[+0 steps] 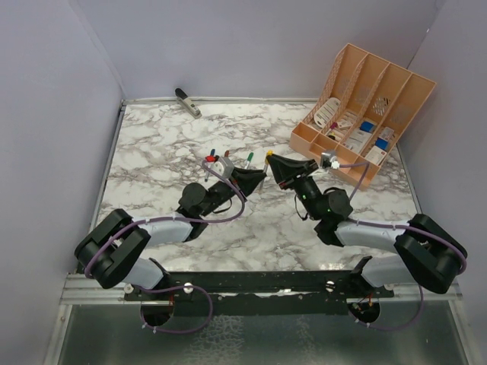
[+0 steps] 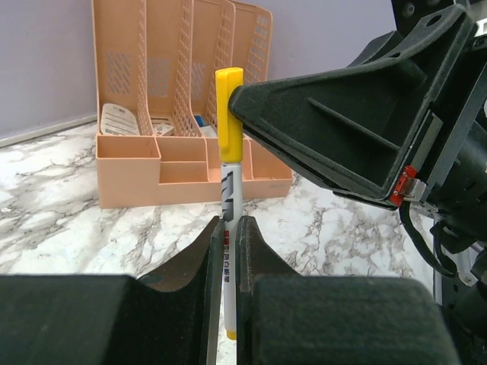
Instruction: Insert the pens into the pen caps
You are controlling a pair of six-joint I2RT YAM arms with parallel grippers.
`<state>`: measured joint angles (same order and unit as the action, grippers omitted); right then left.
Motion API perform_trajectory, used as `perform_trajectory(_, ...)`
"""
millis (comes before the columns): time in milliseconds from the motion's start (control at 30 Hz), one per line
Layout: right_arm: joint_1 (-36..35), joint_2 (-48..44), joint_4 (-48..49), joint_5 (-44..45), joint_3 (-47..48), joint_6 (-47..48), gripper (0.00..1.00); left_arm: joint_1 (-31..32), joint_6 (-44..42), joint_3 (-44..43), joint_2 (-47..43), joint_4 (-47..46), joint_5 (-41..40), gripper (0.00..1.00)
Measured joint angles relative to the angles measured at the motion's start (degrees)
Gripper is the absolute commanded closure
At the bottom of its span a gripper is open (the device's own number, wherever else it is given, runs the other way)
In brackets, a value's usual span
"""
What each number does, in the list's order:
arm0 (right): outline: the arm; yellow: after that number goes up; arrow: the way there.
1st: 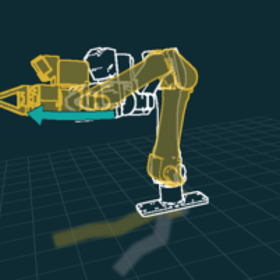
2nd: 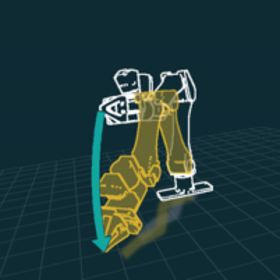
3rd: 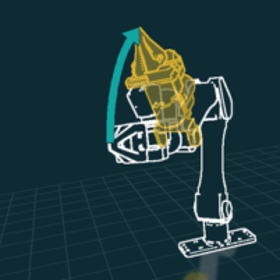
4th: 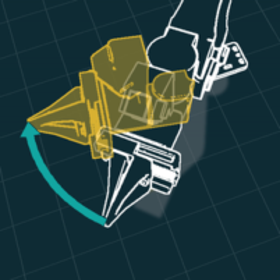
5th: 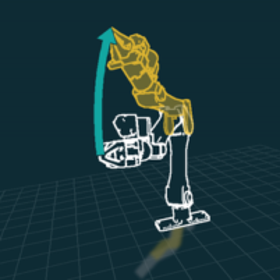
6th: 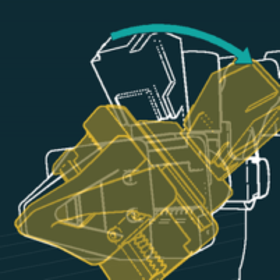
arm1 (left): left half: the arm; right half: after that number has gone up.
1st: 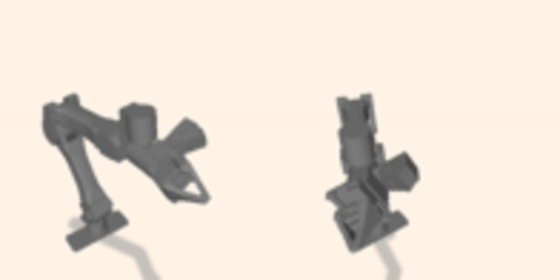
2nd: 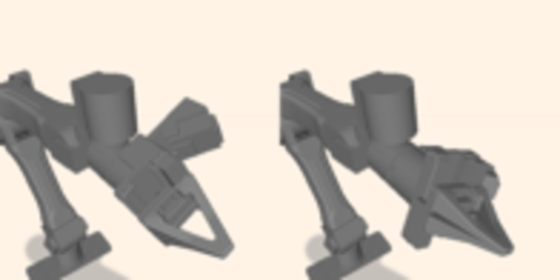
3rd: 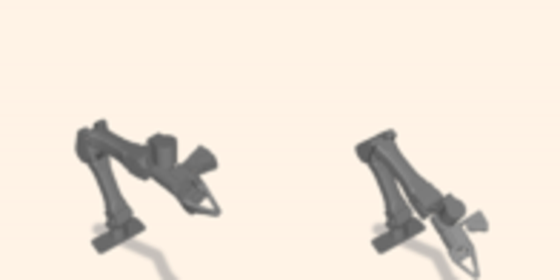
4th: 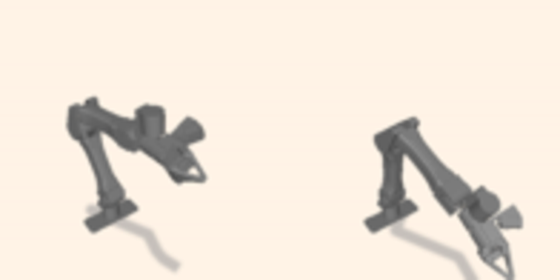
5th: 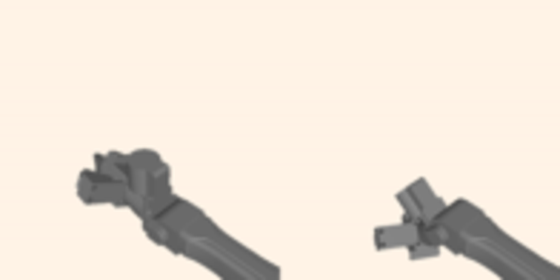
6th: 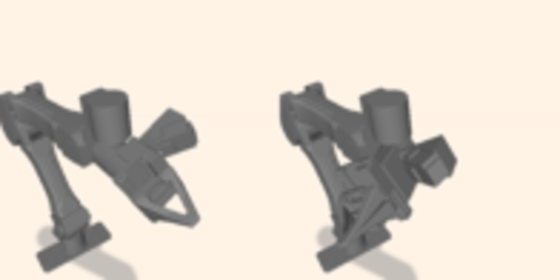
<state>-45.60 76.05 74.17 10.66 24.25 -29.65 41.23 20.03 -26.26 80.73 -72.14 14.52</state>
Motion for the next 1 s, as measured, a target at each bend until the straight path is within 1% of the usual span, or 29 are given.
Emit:
perform_trajectory(67, -0.3, 0.0, -0.3, -0.1, 0.1, 0.4, 0.7, 0.0, 0.1, 0.4, 0.0, -0.3, 0.0, 1.0)
perform_trajectory(133, -0.8, -0.1, -1.0, -0.6, 0.1, 0.8, 0.54, -0.1, 0.2, 0.5, 0.0, -0.8, -0.9, 1.0)
perform_trajectory(167, -1.2, -0.1, -1.2, -1.0, 0.1, 0.9, 0.5, -0.3, 0.3, 0.5, -0.1, -1.2, -1.2, 1.0)
perform_trajectory(300, -1.6, -0.7, -2.1, -1.4, 0.1, 2.0, 0.43, -0.7, 0.5, 0.5, 0.0, -1.8, -2.3, 1.0)
perform_trajectory(467, -1.6, -3.0, -2.4, -1.3, -0.1, 3.3, 0.41, -0.7, 0.6, 0.4, 1.0, -1.8, -3.3, 1.0)
perform_trajectory(600, -1.6, -7.3, -3.9, -0.7, -1.1, 4.9, 0.4, -0.8, 0.7, -2.1, 4.1, 1.7, -3.7, 1.0)
perform_trajectory(733, -1.7, -13.5, -7.3, 2.7, -1.7, 7.3, 0.4, -1.4, 1.1, -9.0, 9.5, 9.0, -3.6, 1.0)
perform_trajectory(833, -1.7, -18.2, -12.2, 6.5, -0.8, 9.5, 0.4, -2.0, 2.1, -14.3, 14.1, 14.8, -3.4, 1.0)
perform_trajectory(1000, -1.7, -21.7, -17.9, 10.4, 0.4, 12.5, 0.4, -3.7, 4.0, -20.0, 22.2, 23.8, -3.2, 1.0)
